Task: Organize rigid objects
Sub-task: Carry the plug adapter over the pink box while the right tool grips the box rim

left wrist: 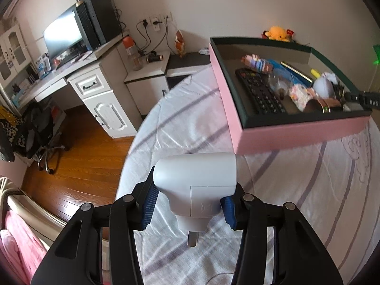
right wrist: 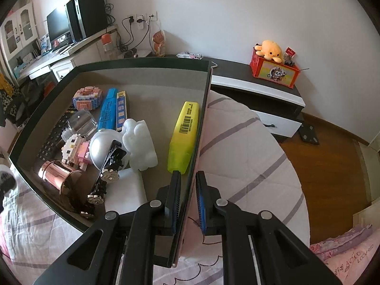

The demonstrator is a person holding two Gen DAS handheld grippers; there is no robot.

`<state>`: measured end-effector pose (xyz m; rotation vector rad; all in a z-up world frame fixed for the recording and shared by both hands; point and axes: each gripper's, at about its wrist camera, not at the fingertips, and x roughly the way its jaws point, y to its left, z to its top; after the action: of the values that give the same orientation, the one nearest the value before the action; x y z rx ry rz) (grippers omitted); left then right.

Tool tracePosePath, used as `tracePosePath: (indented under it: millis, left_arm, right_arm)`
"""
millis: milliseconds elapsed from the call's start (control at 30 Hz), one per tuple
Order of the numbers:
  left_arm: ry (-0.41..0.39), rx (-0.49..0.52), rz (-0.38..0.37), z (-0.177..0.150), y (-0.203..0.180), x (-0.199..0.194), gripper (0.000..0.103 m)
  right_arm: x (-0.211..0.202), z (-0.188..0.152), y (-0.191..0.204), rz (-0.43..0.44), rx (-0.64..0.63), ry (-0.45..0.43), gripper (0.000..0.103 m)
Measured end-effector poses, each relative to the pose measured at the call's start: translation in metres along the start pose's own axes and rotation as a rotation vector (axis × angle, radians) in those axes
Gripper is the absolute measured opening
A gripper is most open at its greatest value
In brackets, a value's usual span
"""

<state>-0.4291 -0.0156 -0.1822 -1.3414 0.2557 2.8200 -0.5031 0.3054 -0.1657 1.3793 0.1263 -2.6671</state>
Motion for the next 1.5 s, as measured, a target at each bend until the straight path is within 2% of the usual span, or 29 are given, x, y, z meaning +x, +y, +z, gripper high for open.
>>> tracePosePath:
  millis: [200, 367, 567, 667, 833, 1067, 1400, 1500]
  left_arm:
    - [-0.042, -0.004, 0.026, 0.017, 0.01, -0.014, 0.047]
    - [-0.09, 0.009, 0.014, 0.033, 0.01, -0.034, 0.047]
    - [-0.14, 0.075, -0.013, 0.065, -0.014, -0.047, 0.047]
    - [-0.145, 0.113, -0.051, 0.086, -0.034, -0.044, 0.047]
    - [-0.121, 0.178, -0.107, 0.117, -0.072, -0.026, 0.047]
    - [-0.033, 0.244, -0.193, 0.15, -0.126, 0.015, 0.047]
    - [0.022, 0.235, -0.213, 0.188, -0.179, 0.059, 0.047]
    - [0.048, 0.209, -0.243, 0.196, -0.193, 0.073, 0.047]
  right_arm:
    - [0.001, 0.002, 0.0, -0.001, -0.005, 0.007, 0.012]
    - [0.002, 0.003, 0.001, -0.004, -0.009, 0.013, 0.012]
    - [0.003, 0.004, 0.001, 0.0, -0.009, 0.017, 0.012]
    - [0.006, 0.007, 0.001, 0.001, -0.009, 0.022, 0.012]
    - [0.011, 0.014, 0.0, 0.001, -0.01, 0.027, 0.012]
    - [0.018, 0.024, -0.001, -0.002, -0.022, 0.032, 0.013]
    - [0.024, 0.032, -0.004, 0.001, -0.044, 0.03, 0.013]
    - [0.027, 0.036, -0.005, -0.001, -0.046, 0.023, 0.013]
